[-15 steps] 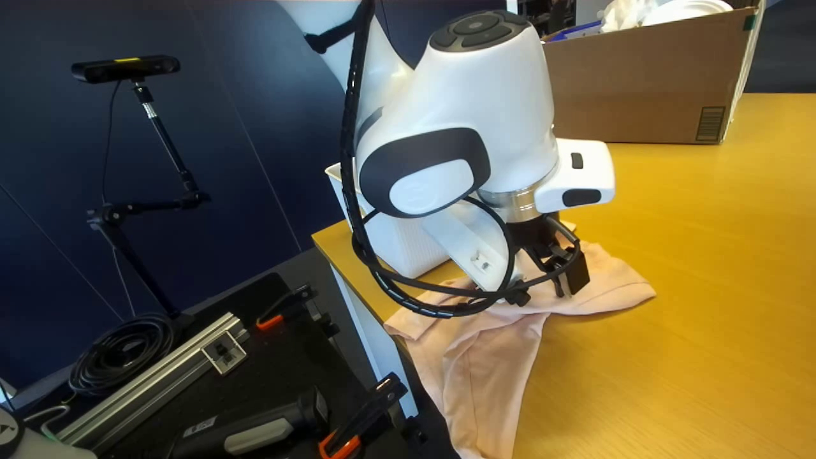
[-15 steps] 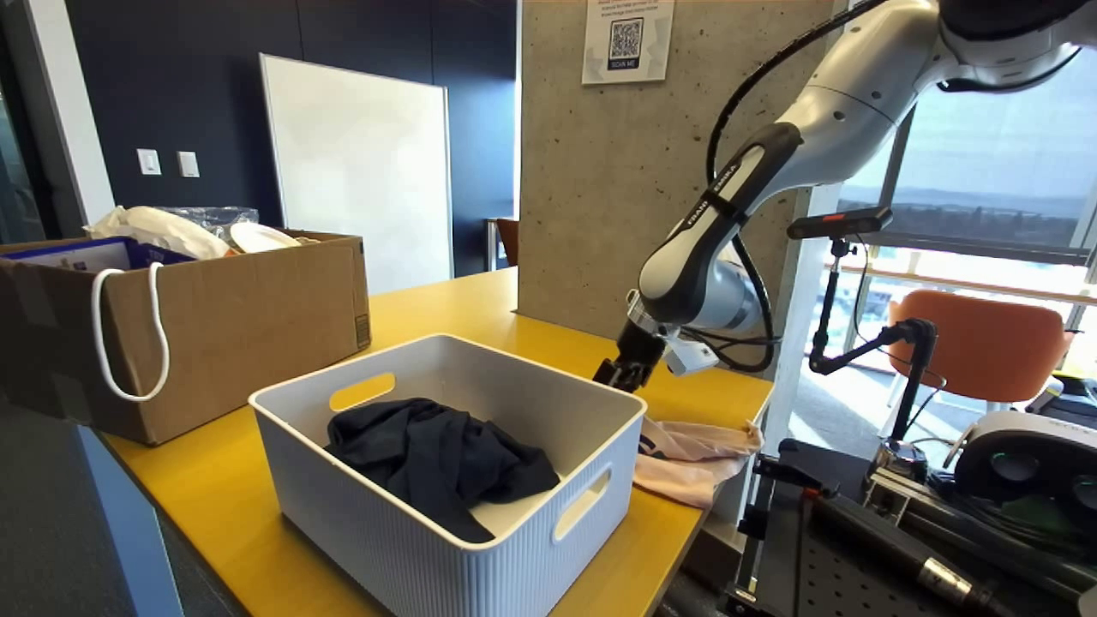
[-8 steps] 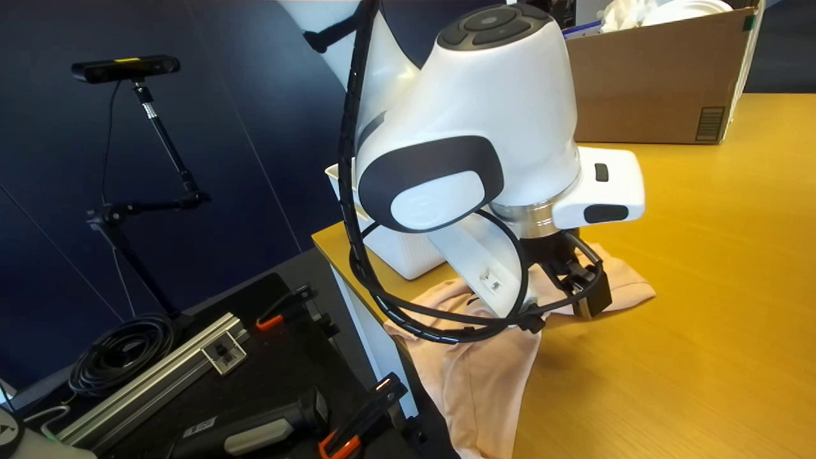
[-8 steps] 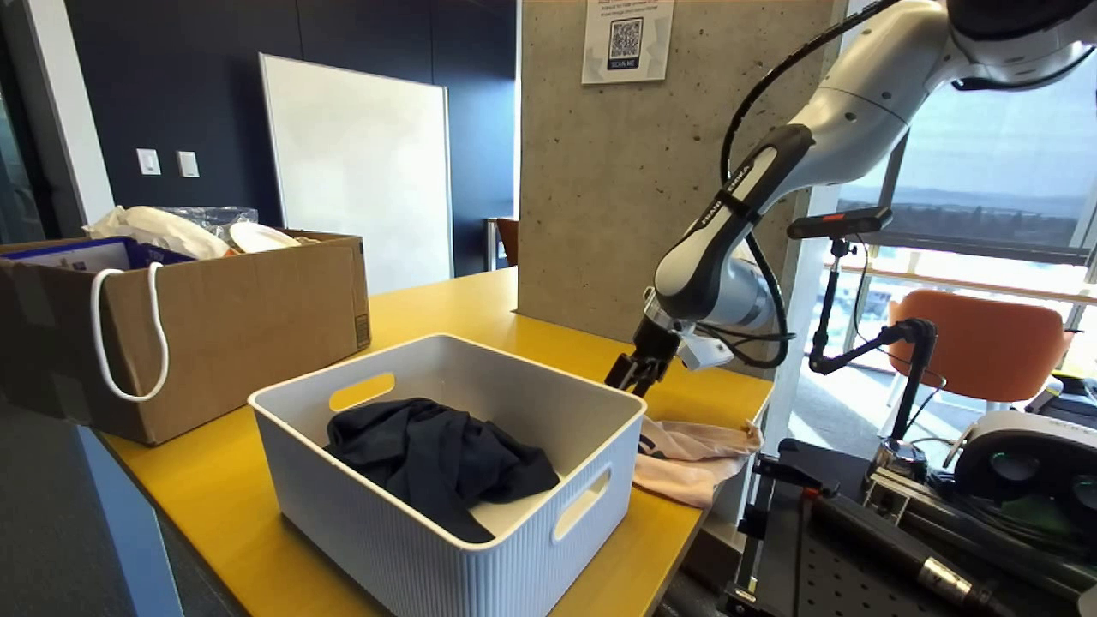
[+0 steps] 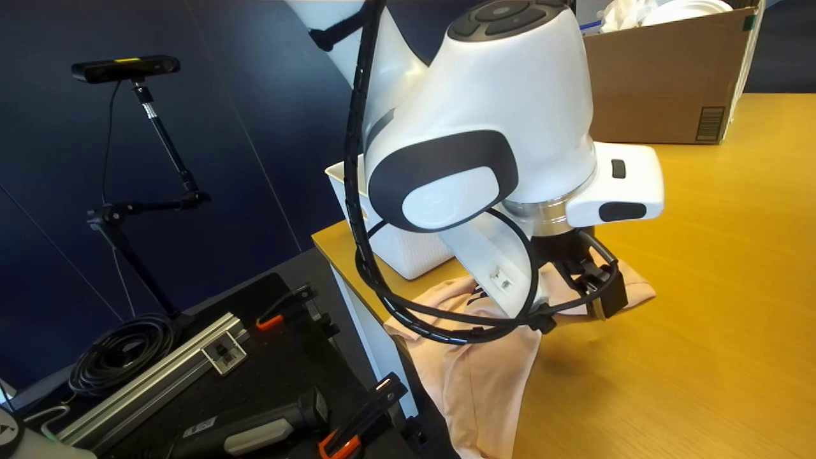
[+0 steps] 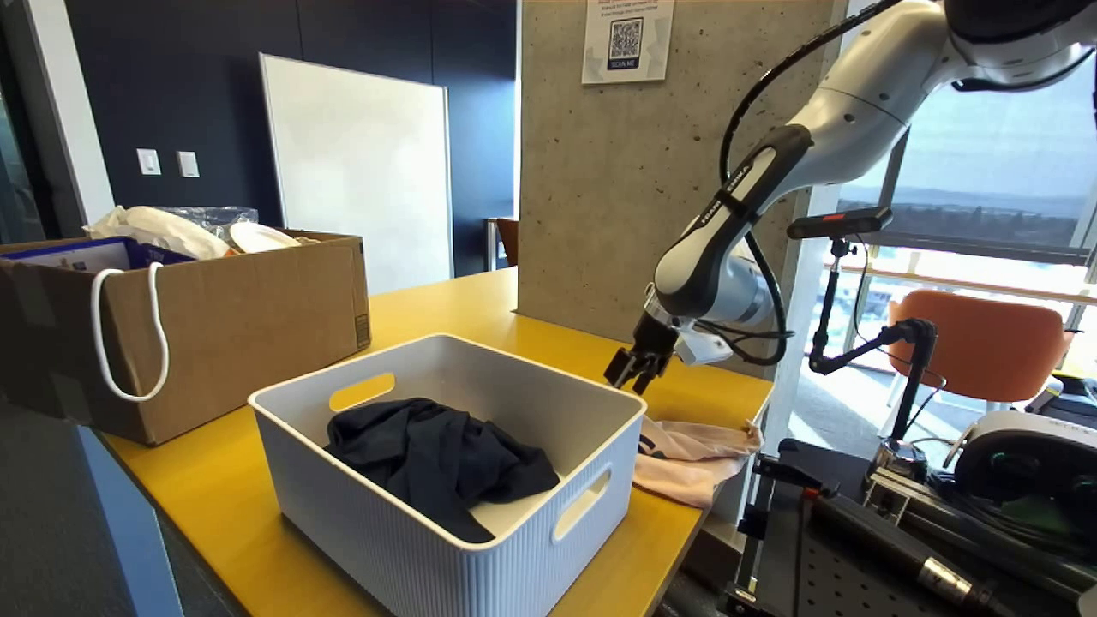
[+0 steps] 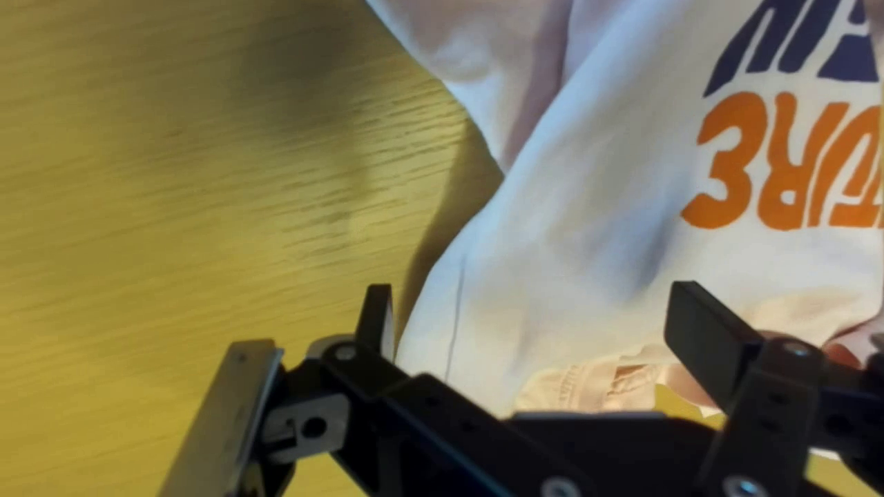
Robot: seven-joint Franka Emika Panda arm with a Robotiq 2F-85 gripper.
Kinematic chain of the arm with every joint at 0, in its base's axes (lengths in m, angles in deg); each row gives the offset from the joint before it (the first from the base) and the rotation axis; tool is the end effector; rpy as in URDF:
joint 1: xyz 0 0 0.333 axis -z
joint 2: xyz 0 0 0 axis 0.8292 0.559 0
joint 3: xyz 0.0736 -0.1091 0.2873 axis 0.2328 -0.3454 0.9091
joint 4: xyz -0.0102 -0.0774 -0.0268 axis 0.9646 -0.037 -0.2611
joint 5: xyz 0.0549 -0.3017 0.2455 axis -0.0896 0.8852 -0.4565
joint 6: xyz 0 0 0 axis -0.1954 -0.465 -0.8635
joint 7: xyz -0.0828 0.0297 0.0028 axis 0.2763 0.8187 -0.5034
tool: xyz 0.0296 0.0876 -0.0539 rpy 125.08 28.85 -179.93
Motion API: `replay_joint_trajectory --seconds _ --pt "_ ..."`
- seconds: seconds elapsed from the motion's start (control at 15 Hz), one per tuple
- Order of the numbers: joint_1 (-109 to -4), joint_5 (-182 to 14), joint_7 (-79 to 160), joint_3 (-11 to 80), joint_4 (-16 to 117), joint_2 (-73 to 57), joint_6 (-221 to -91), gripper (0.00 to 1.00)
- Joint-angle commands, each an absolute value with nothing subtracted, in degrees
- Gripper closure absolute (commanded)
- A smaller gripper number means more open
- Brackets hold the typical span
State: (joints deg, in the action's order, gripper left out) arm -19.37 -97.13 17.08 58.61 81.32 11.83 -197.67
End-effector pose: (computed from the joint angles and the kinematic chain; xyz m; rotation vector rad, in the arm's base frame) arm 0.5540 -0.1814 0.1448 -2.9467 0.3482 -0.5330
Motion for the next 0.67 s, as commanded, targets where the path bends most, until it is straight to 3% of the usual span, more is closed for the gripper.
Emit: replay_joint_trajectory --seconds 0.0,0.2,0.33,0.4,0.6 --pt "-19.9 -95.8 18.9 57.5 79.3 13.5 -197.3 0.0" --pt "-20.1 -95.8 19.3 57.5 78.6 14.3 -197.6 0.04" --pt "-19.9 -95.8 19.4 57.7 78.2 14.7 -197.7 0.29" --pt "-19.8 -95.8 19.4 57.7 78.1 14.8 -197.7 0.32" --pt "-19.6 -95.8 19.5 57.9 77.9 15.4 -197.9 0.55"
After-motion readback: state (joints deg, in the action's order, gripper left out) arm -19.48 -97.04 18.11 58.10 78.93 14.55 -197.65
